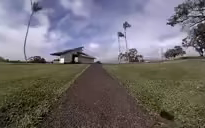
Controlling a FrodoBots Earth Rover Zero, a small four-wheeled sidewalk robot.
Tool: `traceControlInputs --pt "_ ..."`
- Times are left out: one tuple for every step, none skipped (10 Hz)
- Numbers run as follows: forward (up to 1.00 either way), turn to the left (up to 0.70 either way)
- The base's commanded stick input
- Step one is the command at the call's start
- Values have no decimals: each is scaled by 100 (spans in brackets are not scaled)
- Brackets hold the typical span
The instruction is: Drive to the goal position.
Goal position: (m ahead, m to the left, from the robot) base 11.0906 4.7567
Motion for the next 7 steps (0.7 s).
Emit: traceControlInputs --pt "50 0" --pt "50 0" --pt "50 0" --pt "50 0" --pt "50 0" --pt "50 0" --pt "50 0"
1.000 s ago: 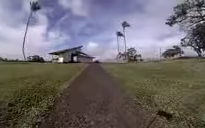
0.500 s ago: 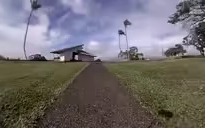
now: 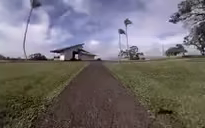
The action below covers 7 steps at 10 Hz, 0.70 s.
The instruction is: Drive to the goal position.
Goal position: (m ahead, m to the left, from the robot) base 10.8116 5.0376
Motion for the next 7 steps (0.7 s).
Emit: traceControlInputs --pt "50 0" --pt "50 0" --pt "50 0" --pt "50 0" --pt "50 0" --pt "50 1" --pt "50 28"
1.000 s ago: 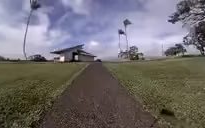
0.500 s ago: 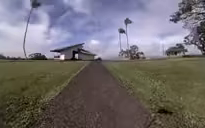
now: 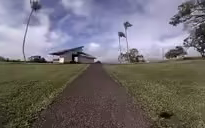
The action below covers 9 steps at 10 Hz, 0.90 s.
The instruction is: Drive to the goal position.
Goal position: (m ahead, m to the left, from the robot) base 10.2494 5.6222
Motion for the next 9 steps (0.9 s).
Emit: traceControlInputs --pt "50 50" --pt "50 40" --pt "50 0" --pt "50 0" --pt "50 0" --pt "50 0" --pt "50 0" --pt "50 0" --pt "50 0"
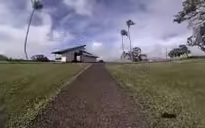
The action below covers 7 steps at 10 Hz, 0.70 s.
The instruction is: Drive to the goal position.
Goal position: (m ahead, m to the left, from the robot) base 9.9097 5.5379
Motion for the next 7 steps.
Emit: traceControlInputs --pt "50 0" --pt "50 0" --pt "50 0" --pt "50 0" --pt "50 0" --pt "50 0" --pt "50 0"
